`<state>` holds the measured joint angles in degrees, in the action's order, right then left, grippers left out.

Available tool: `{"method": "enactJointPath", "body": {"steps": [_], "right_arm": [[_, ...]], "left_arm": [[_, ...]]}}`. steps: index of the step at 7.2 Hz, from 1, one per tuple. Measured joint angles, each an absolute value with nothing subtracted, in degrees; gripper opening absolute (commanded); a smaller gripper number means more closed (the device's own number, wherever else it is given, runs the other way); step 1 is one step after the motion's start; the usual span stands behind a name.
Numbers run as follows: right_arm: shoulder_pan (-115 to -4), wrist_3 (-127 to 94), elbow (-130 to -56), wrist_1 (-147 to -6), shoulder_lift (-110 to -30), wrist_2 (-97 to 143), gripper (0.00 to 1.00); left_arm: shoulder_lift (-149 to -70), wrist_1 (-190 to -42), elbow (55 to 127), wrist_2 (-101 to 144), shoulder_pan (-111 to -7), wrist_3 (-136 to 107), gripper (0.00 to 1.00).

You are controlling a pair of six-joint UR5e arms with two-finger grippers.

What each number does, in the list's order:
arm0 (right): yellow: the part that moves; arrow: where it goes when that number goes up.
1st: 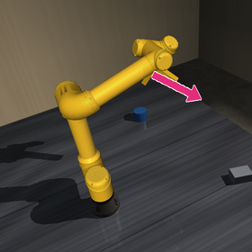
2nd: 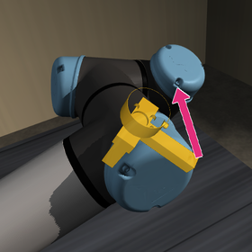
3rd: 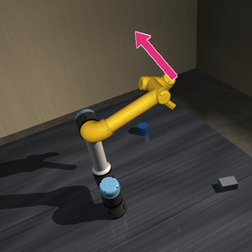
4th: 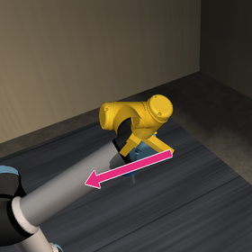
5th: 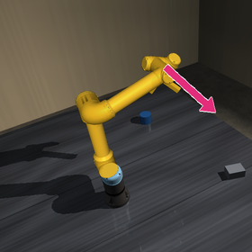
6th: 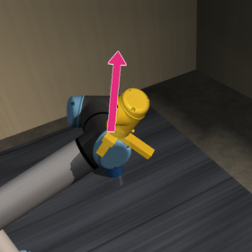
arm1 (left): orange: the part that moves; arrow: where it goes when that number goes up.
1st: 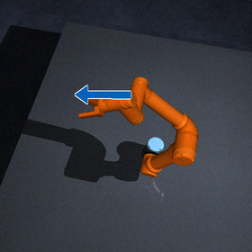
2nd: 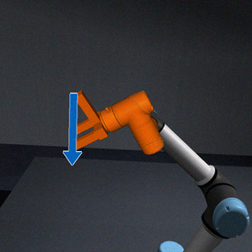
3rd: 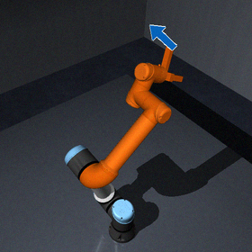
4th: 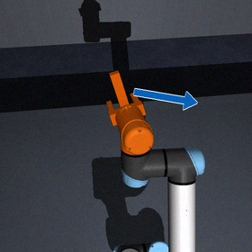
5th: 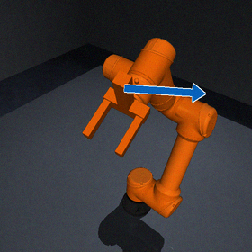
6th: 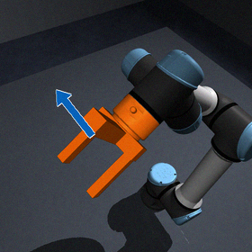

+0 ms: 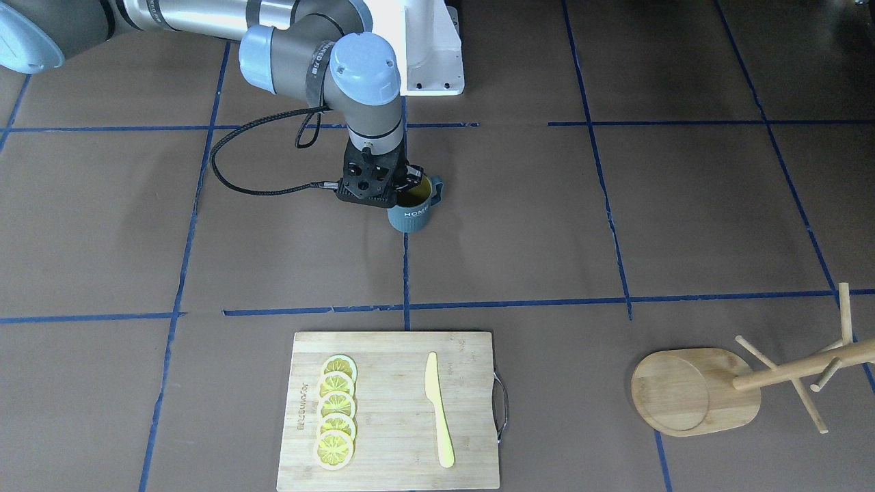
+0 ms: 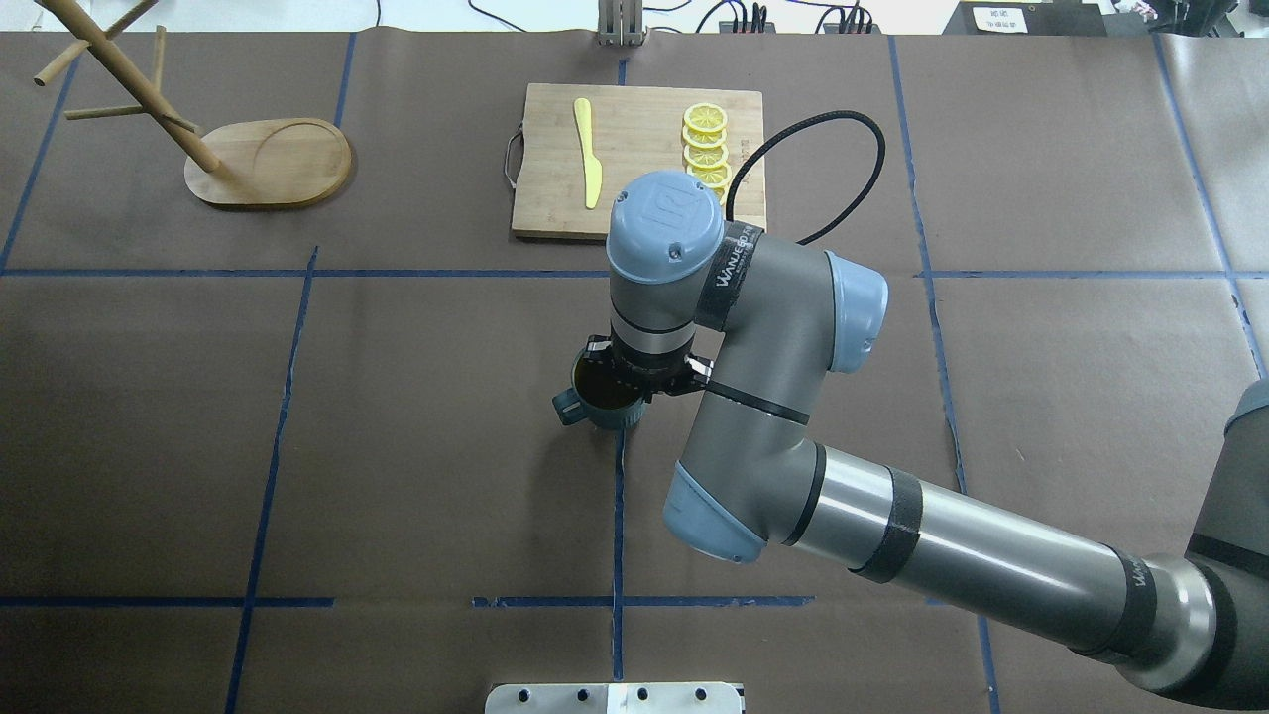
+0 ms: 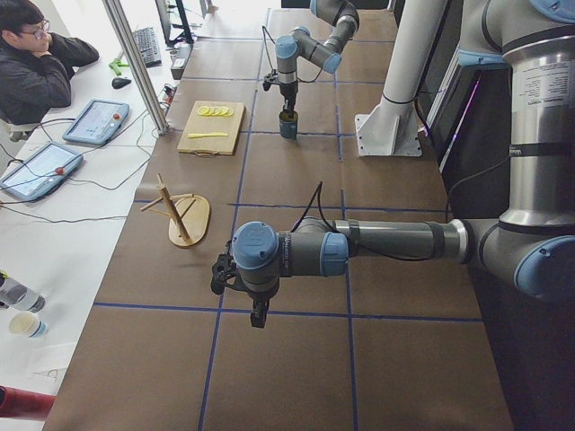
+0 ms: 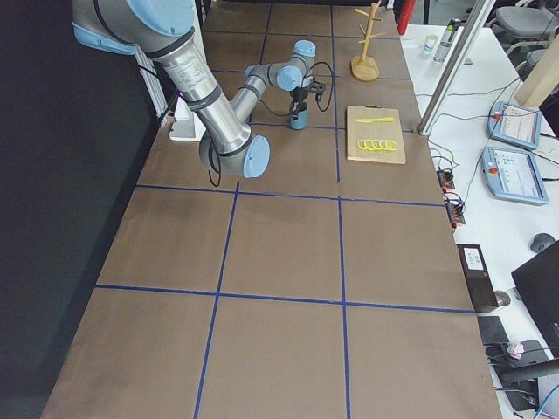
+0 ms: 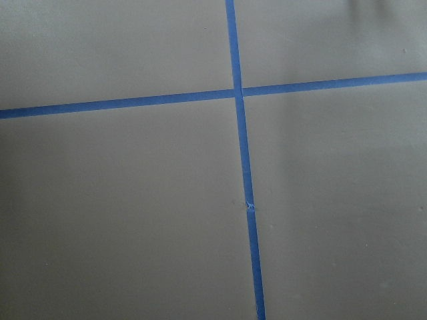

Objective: Hang cup on storage rack
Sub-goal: 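Carry the teal mug with the right gripper to the table center and set it down, then open the right gripper and withdraw the right arm away from the mug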

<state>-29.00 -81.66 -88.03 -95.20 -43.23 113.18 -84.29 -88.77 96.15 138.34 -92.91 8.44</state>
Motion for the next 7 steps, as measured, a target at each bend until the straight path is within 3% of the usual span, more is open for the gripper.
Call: {"method": "enactJointPath", "body": {"steps": [3, 7], "right_arm": [[-28.79, -81.58, -88.17, -95.13, -43.22, 112.96, 1.0], [-35.59, -78.1, -95.31, -96.77, -44.53, 115.94, 1.0]], "left_arm": [[-84.29, -88.77, 96.15, 138.34, -92.9, 8.44, 1.0], [-84.44, -88.75, 96.33, 138.34, -92.8, 8.5, 1.0]]}}
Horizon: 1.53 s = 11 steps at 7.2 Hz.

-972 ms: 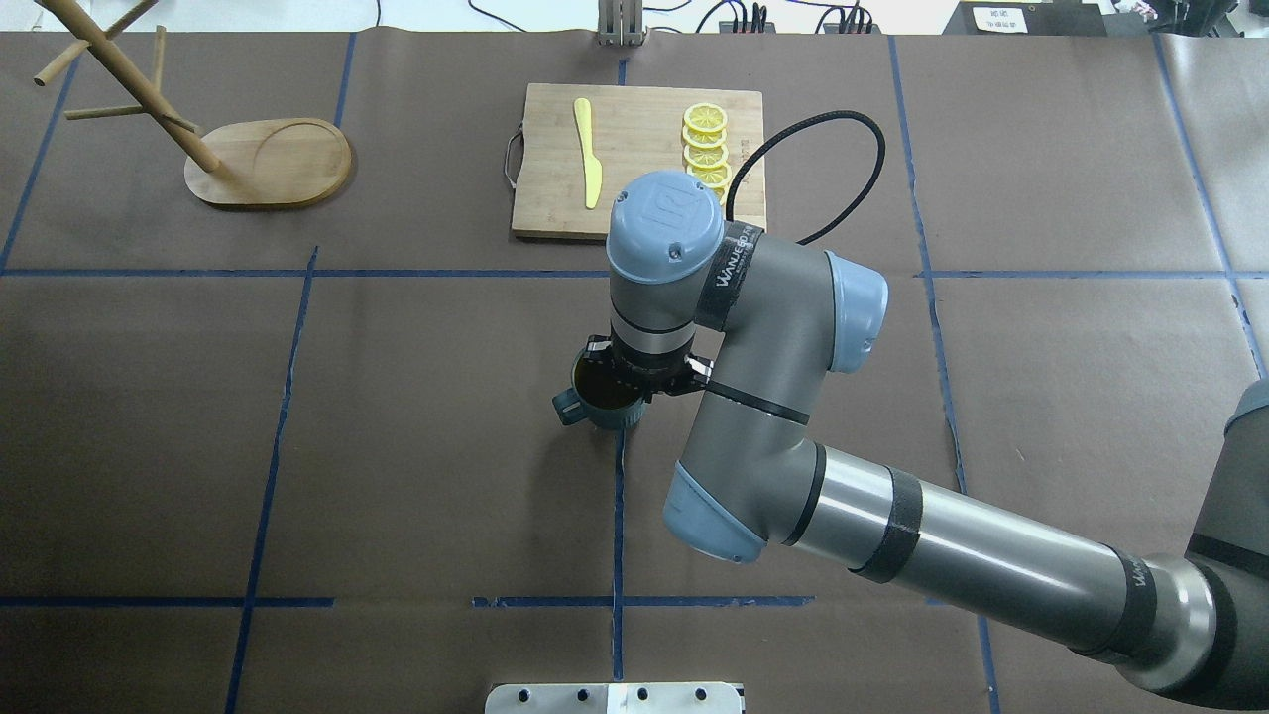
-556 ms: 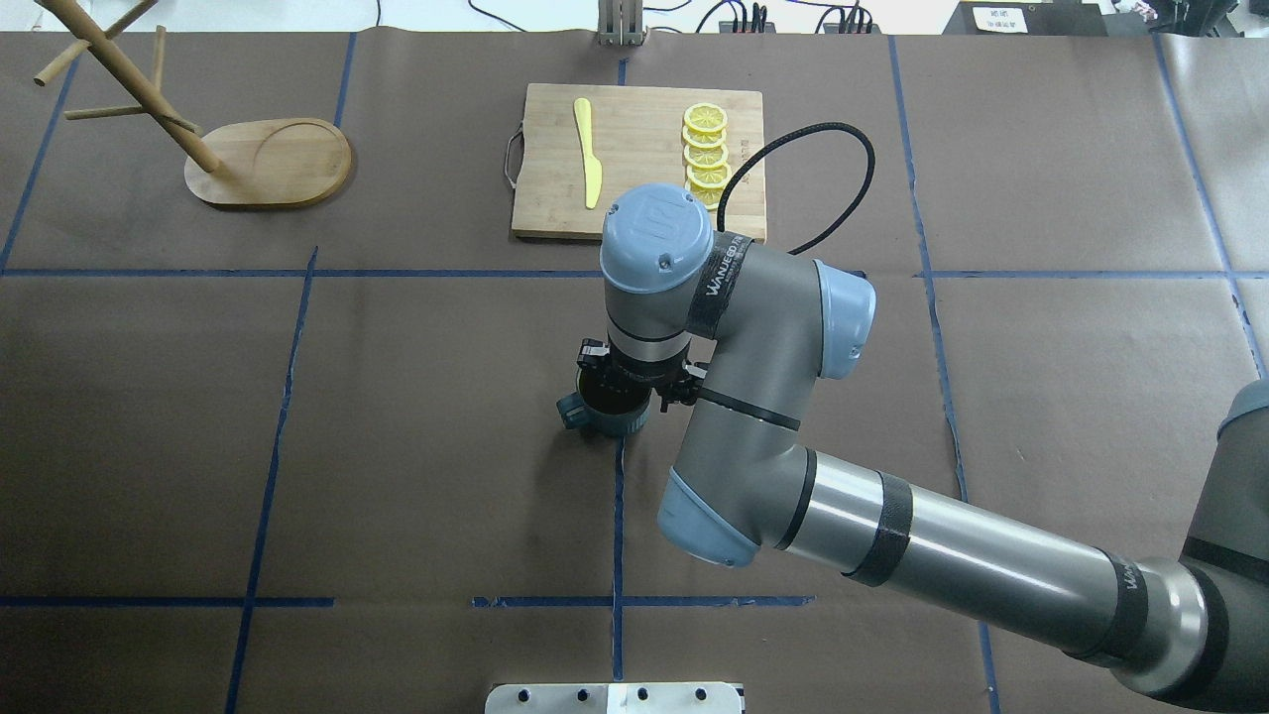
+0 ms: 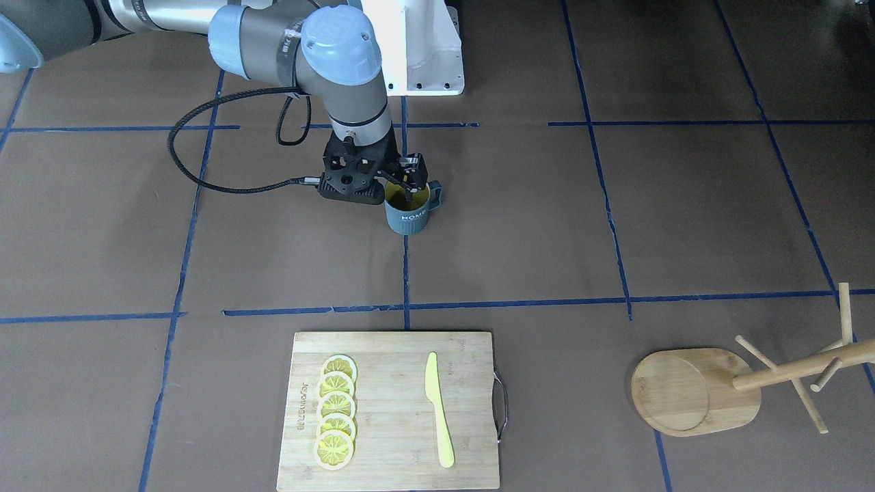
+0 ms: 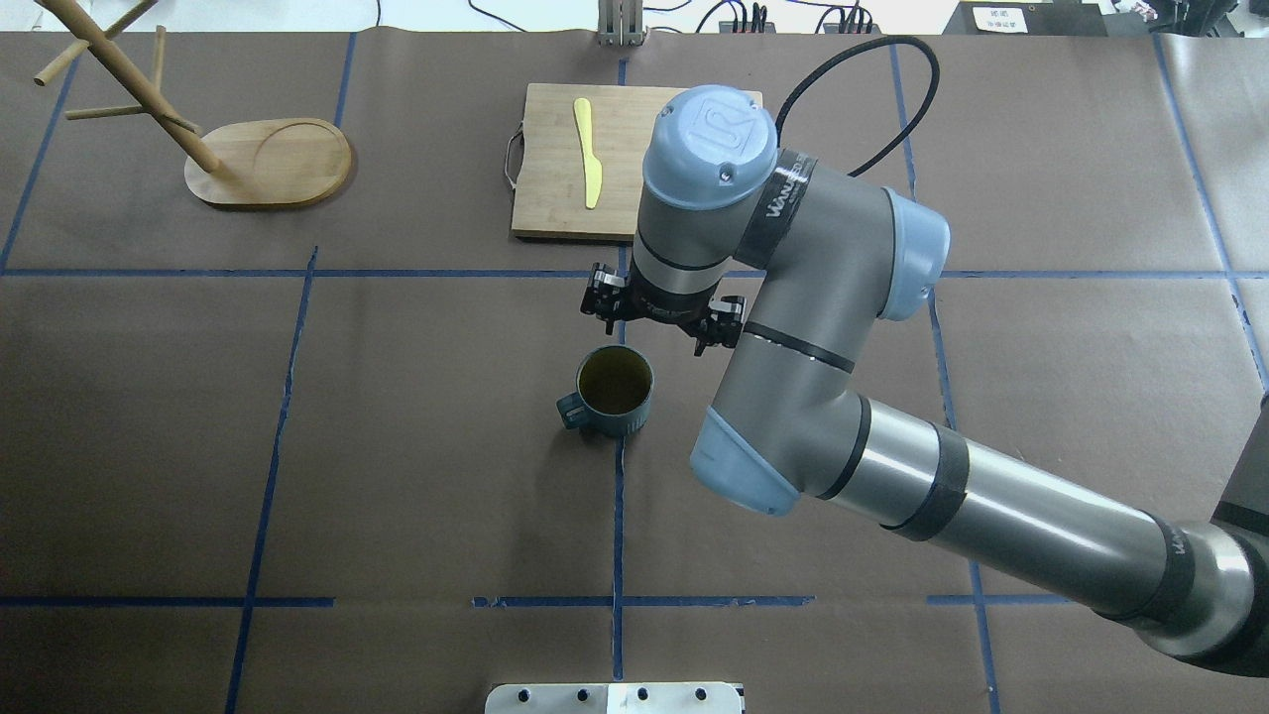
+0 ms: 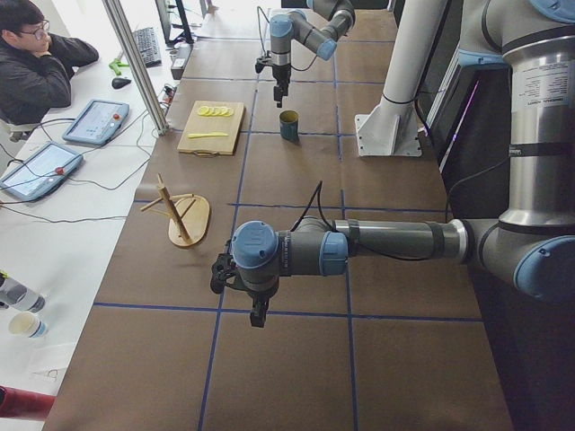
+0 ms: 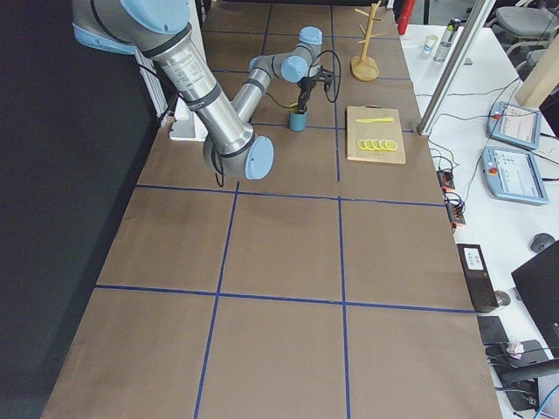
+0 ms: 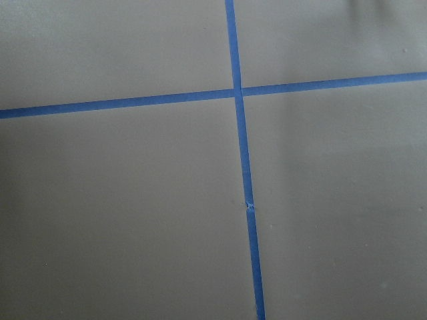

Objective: Hang cup on storage rack
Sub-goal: 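Open the right gripper and withdraw the right arm away from the mug, then reach the left gripper toward the teal mug and grasp its handle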

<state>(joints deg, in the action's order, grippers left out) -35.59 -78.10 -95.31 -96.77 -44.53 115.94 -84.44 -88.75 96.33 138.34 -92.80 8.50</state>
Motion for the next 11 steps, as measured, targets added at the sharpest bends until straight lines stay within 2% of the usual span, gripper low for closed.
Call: {"method": "enactJointPath", "body": {"steps": [3, 5, 9, 11], "right_arm": [[-48.22, -61.03, -99.5, -97.03, -53.5, 122.9, 1.0], [-58.99, -40.22, -99.81, -96.81, -62.88, 128.28, 1.0], [-76.26, -1.31, -98.78, -96.88, -81.5, 130.93, 1.0], [-80.97, 6.79, -99.12, -96.48, -87.82, 130.99, 1.0]], "left_arm": [[-85.75, -92.09, 96.4, 138.26, -92.51, 8.09, 1.0], [-86.16, -98.46, 95.84, 138.26, -92.23, 7.83, 1.0], [-86.61, -102.02, 96.3, 138.4, -91.04, 8.15, 1.0], [-88.2, -113.49, 96.83, 137.8, -84.33, 8.12, 1.0]]}}
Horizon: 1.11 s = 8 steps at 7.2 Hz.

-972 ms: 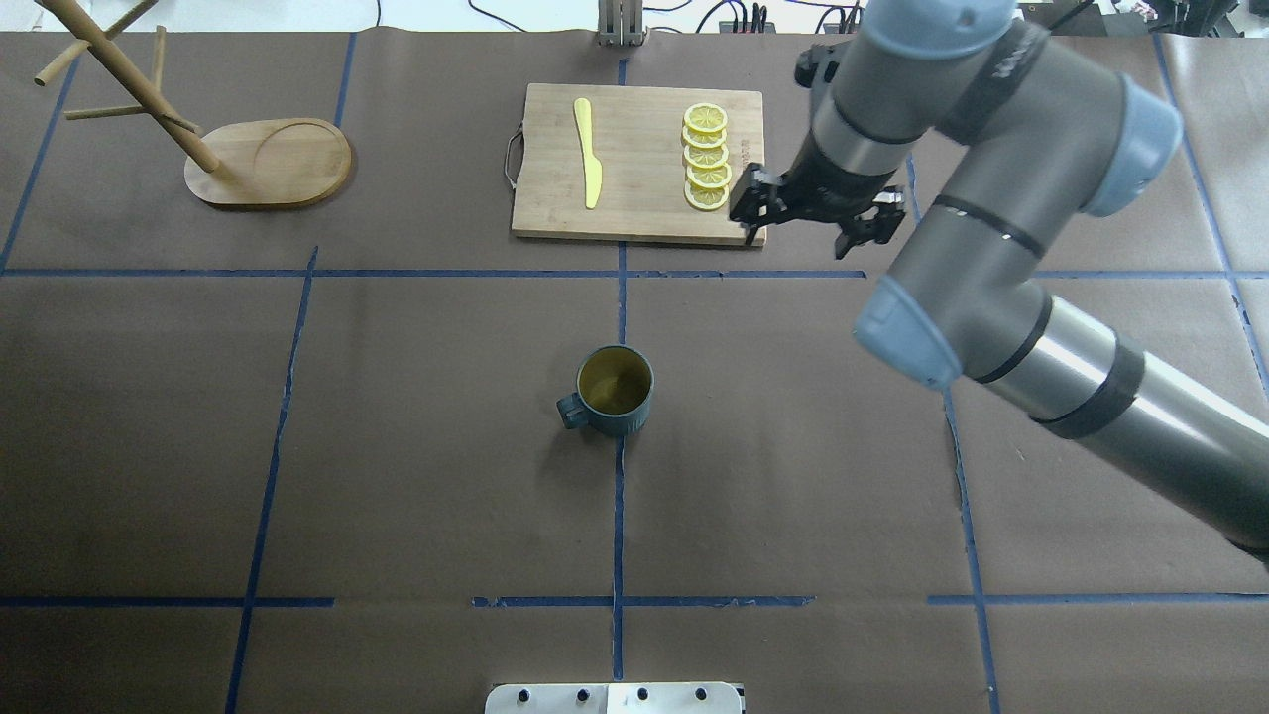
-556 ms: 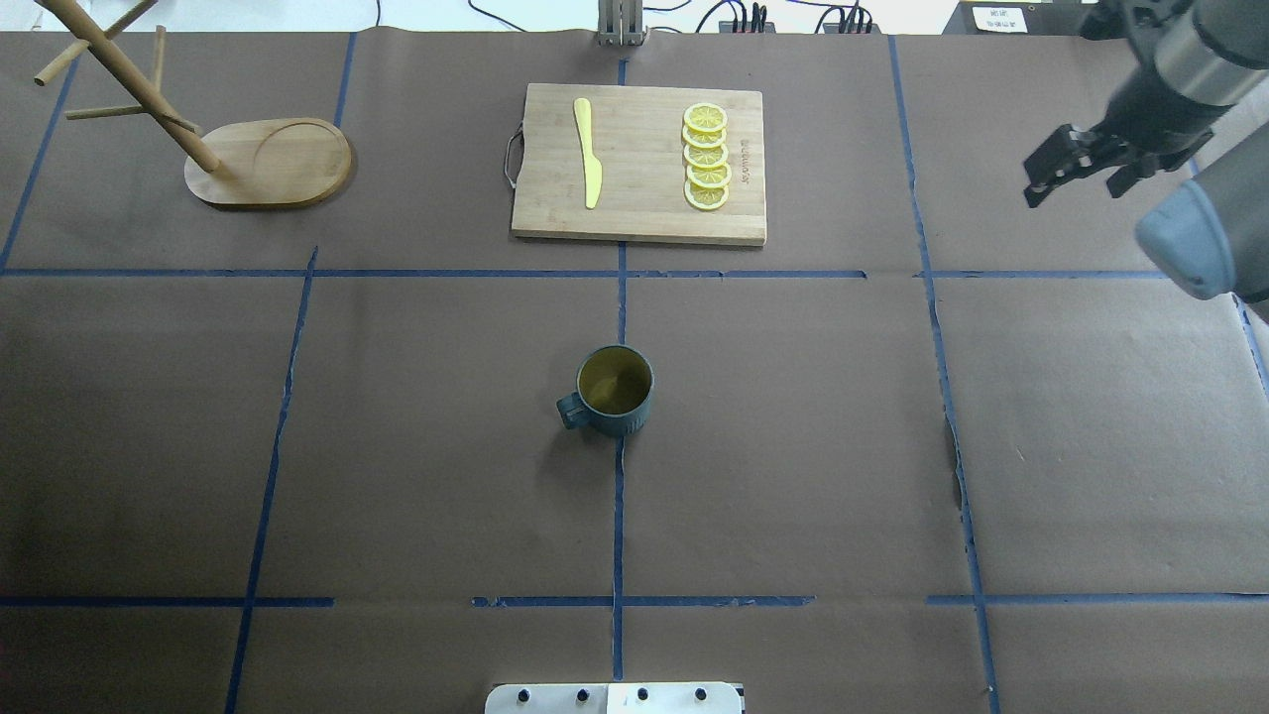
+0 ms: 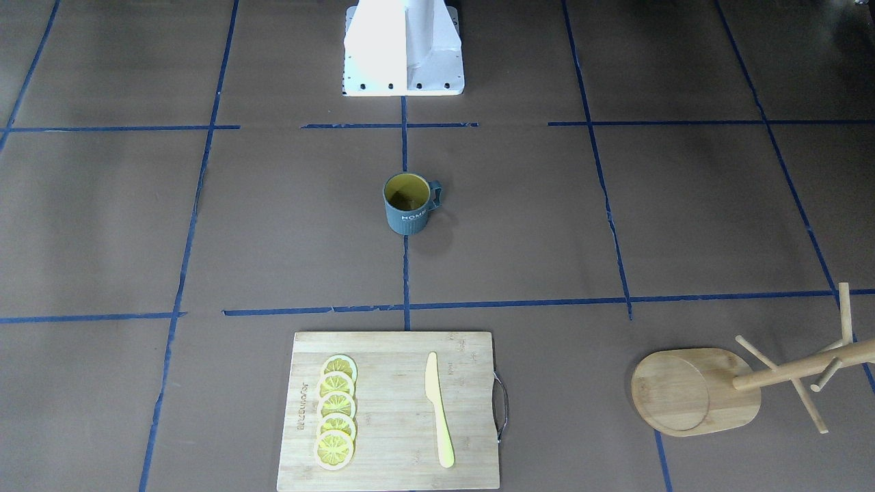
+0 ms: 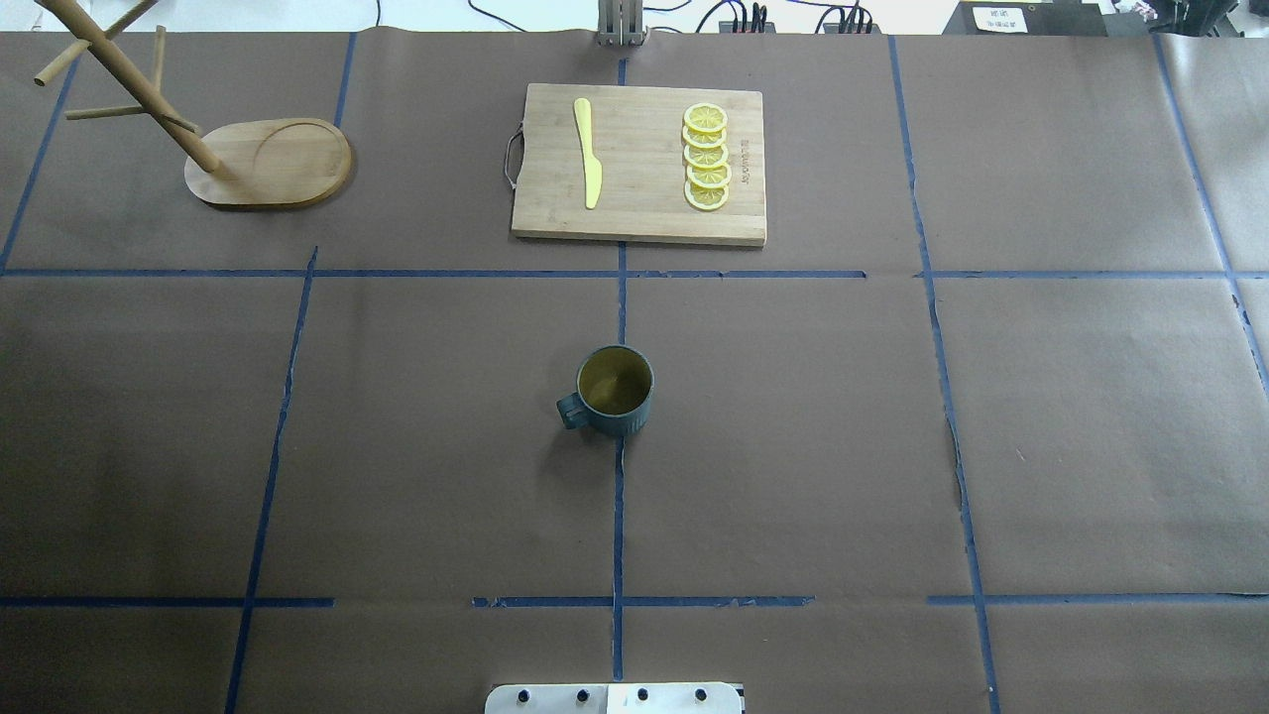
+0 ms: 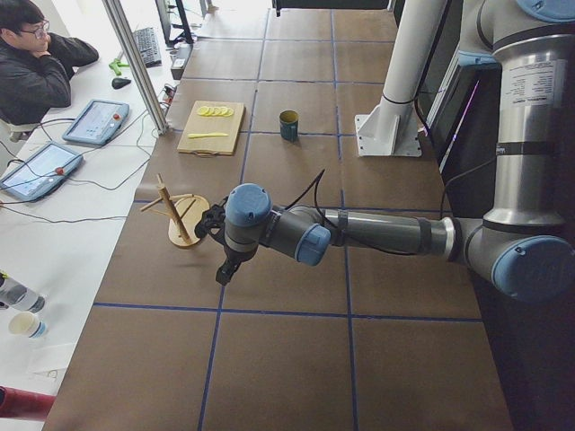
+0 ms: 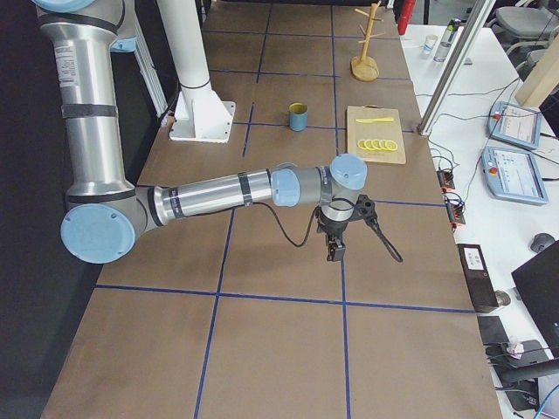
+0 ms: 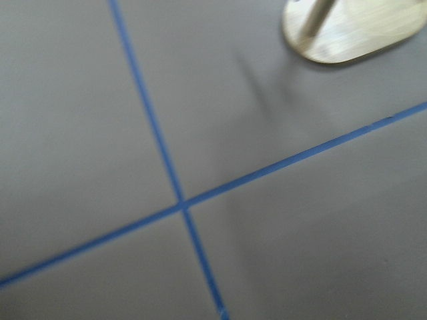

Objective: Hang cup on storage rack
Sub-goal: 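Reach the left gripper toward the teal mug and grasp its handle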

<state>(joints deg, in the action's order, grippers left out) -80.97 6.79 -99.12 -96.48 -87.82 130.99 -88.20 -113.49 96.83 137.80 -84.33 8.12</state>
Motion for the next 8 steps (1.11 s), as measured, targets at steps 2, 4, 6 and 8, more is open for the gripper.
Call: {"method": "enactJointPath", "body": {"steps": [2, 4, 6, 8], "right_arm": [[-83.07, 7.85, -100.26, -96.37, -91.36, 130.98, 1.0], [-83.54, 6.64, -102.66, -96.4, -93.04, 131.43, 1.0], [-83.58, 5.76, -103.24, -96.36, -93.21, 131.81, 1.0], [-83.58, 5.57, -103.3, -96.33, -93.18, 131.78, 1.0]], "left_arm": [[-93.58, -120.9, 97.06, 137.6, -73.88, 4.01, 1.0], [-98.53, -127.93, 97.34, 137.06, -63.68, -7.0, 1.0], [-101.47, -137.73, 97.0, 129.24, -52.58, -13.17, 1.0], [-104.49, -146.29, 95.3, 120.74, -43.03, -14.09, 1.0]]}}
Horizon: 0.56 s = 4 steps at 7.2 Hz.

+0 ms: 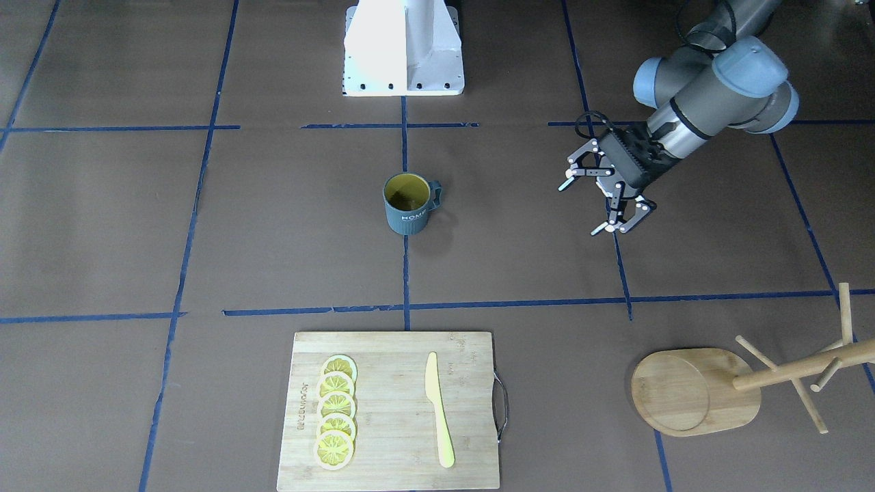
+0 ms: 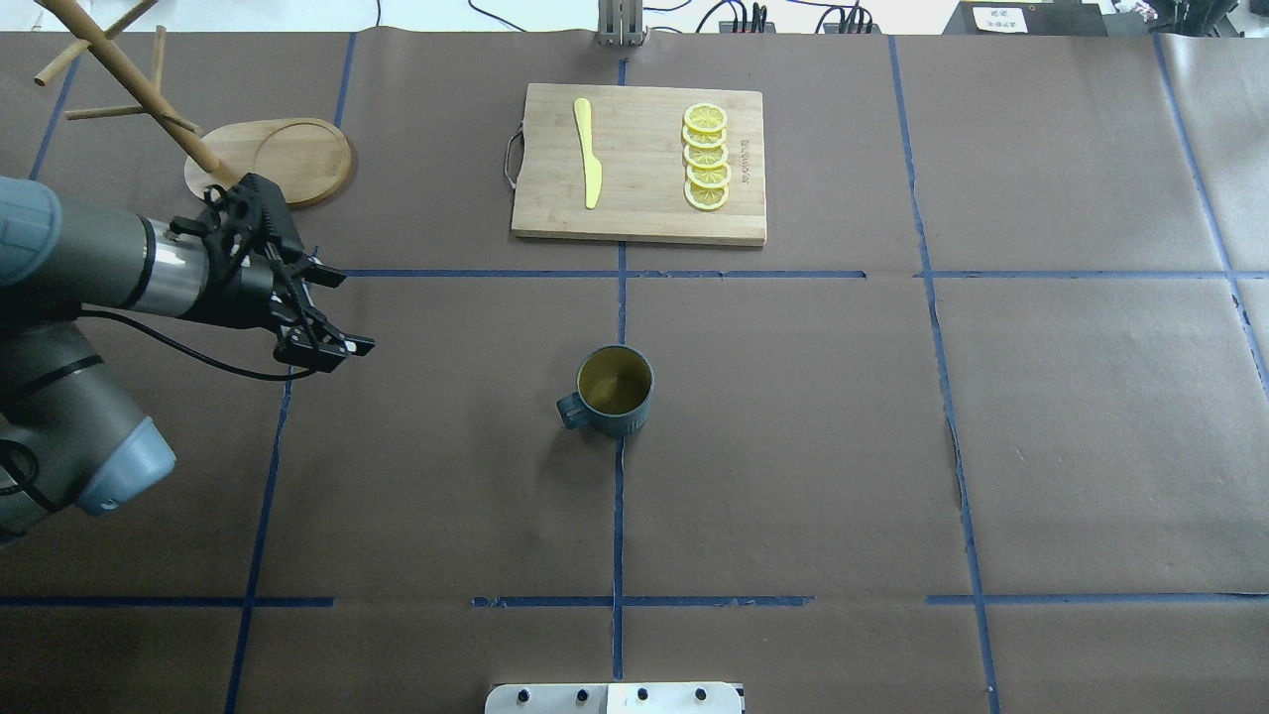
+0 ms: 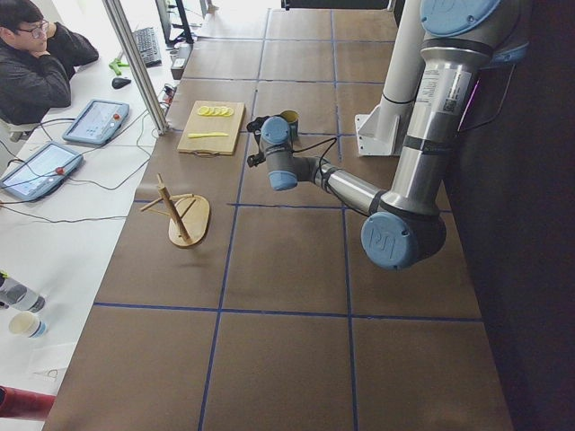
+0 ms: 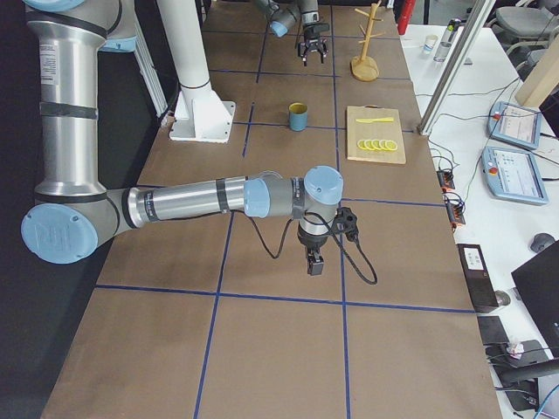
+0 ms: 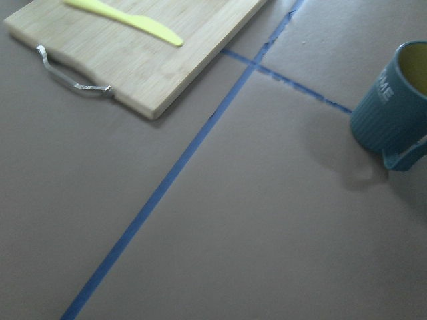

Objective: Hang cup on storage rack
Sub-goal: 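Reach the left gripper toward the teal mug and grasp its handle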

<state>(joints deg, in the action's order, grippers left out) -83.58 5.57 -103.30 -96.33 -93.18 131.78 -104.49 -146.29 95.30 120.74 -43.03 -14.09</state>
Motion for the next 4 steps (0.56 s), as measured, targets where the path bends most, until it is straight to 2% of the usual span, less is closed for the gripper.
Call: {"method": "enactJointPath", "body": {"steps": [4], "right_arm": [[-83.58, 5.54, -103.28, -96.35, -93.11, 131.86, 1.0]], "left_arm": [[-112.02, -154.3, 89.61, 107.17, -28.92, -14.53, 1.0]]}}
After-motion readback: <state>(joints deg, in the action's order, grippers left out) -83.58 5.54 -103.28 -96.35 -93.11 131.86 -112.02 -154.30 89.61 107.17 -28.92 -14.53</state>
